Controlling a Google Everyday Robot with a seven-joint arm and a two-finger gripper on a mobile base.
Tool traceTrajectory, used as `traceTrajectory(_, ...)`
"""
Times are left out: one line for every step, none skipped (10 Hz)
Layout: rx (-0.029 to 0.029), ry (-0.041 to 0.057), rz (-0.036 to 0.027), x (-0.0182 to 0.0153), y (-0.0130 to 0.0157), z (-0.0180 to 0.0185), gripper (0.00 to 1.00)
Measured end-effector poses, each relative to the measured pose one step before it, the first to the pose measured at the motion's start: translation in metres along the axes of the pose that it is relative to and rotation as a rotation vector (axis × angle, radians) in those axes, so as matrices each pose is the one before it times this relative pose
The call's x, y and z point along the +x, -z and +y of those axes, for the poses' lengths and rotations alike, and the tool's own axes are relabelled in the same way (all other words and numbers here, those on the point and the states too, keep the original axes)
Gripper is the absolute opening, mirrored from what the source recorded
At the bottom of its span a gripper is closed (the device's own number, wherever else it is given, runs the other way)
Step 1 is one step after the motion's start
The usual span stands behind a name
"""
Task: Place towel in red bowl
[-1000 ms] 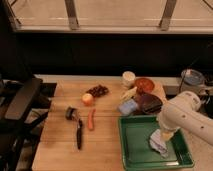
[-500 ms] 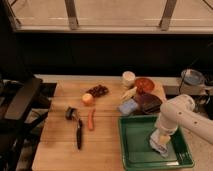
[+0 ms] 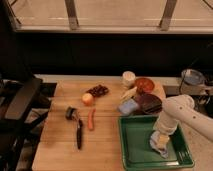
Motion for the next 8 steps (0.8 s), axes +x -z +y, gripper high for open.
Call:
traceTrajectory(-0.02734, -0.00171, -0.01575, 0.0001, -0.0026, -0.00115, 0.61)
traceTrajectory(-0.02275, 0.00448, -0.00486, -0.002, -0.00228, -0.00238, 0.53)
traceTrajectory(-0.01594, 0.00011, -0.00621, 0.00097, -0.00159, -0.00073, 0.4)
traceTrajectory(-0.00266, -0.00078, -0.00439, 0.00108, -0.00046, 0.00017, 0.33)
traceTrajectory(-0.00027, 0.00262, -0.00494, -0.00006, 0.0, -0.00017, 0.22)
traceTrajectory(0.0043, 0.00191, -0.00523, -0.00037, 0.00051, -0.00017, 0.12)
traceTrajectory(0.01131, -0.0011, -0.00114, 0.0011, 0.00209, 0.00118, 0.03)
traceTrajectory(0.03611, -0.00221, 0.00121, -0.00003, 0.0064, -0.00084, 0.0)
